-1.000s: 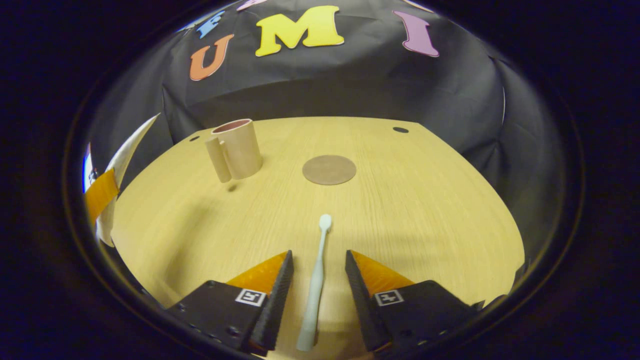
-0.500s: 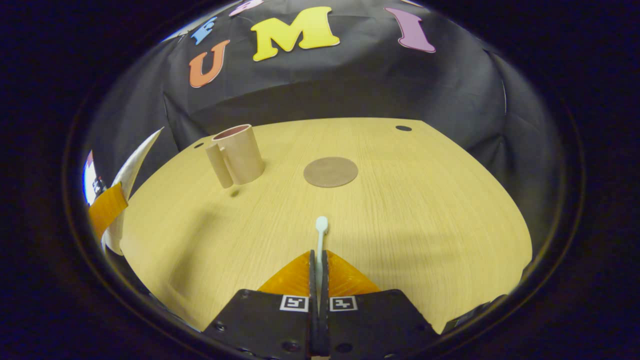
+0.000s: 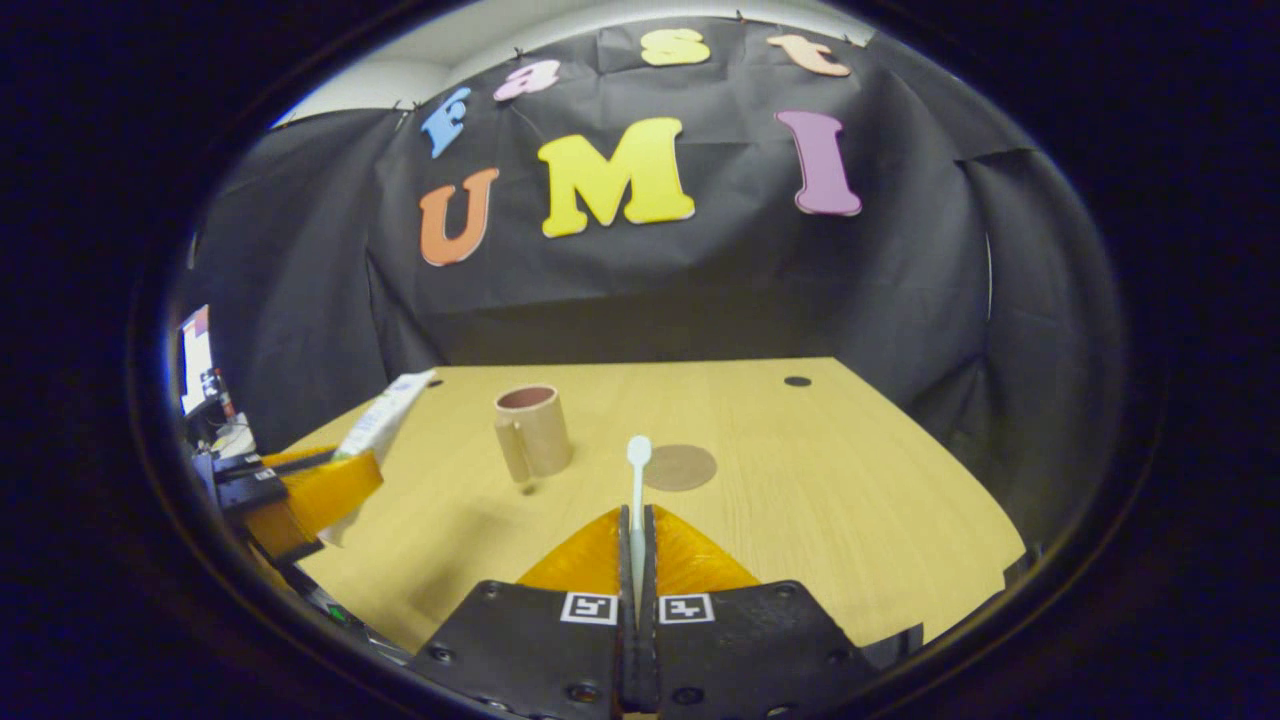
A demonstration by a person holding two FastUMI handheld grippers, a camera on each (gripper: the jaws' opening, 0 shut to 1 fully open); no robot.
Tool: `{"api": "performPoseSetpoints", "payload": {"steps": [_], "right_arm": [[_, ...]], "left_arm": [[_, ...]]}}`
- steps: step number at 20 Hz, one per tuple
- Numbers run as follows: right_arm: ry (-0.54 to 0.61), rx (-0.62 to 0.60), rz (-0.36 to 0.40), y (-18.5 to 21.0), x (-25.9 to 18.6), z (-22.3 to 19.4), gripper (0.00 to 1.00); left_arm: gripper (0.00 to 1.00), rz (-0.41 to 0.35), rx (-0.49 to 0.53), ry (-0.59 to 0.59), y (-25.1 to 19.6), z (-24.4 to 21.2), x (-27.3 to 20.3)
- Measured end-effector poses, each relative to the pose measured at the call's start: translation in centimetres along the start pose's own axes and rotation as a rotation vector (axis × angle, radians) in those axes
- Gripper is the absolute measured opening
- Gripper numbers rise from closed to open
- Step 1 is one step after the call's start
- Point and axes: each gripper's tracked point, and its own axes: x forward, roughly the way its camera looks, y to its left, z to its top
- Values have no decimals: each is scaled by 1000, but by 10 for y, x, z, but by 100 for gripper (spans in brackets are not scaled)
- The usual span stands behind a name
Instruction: Put the toothbrush and toothpaste on the desktop into the cup, then pick up the cup and place it on the coaster on the desktop.
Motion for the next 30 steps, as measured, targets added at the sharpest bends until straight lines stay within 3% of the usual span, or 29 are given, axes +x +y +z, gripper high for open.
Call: {"api": "performPoseSetpoints", "payload": {"steps": [5,12,21,27,30], "right_arm": [[-172,-21,-3,3,-46,46,0],[-185,-19,9,5,-56,52,0],[-200,-15,-14,-11,-53,59,0],[-190,-1,-28,-23,-48,58,0],[-192,0,-28,-24,-48,58,0]], "left_arm": [[42,9,-23,-21,7,13,-9],[42,0,-8,-62,5,45,-1],[42,-48,-14,-164,2,117,118],[42,-166,-23,-149,-25,109,188],[42,-147,-38,-135,-17,96,207]]}}
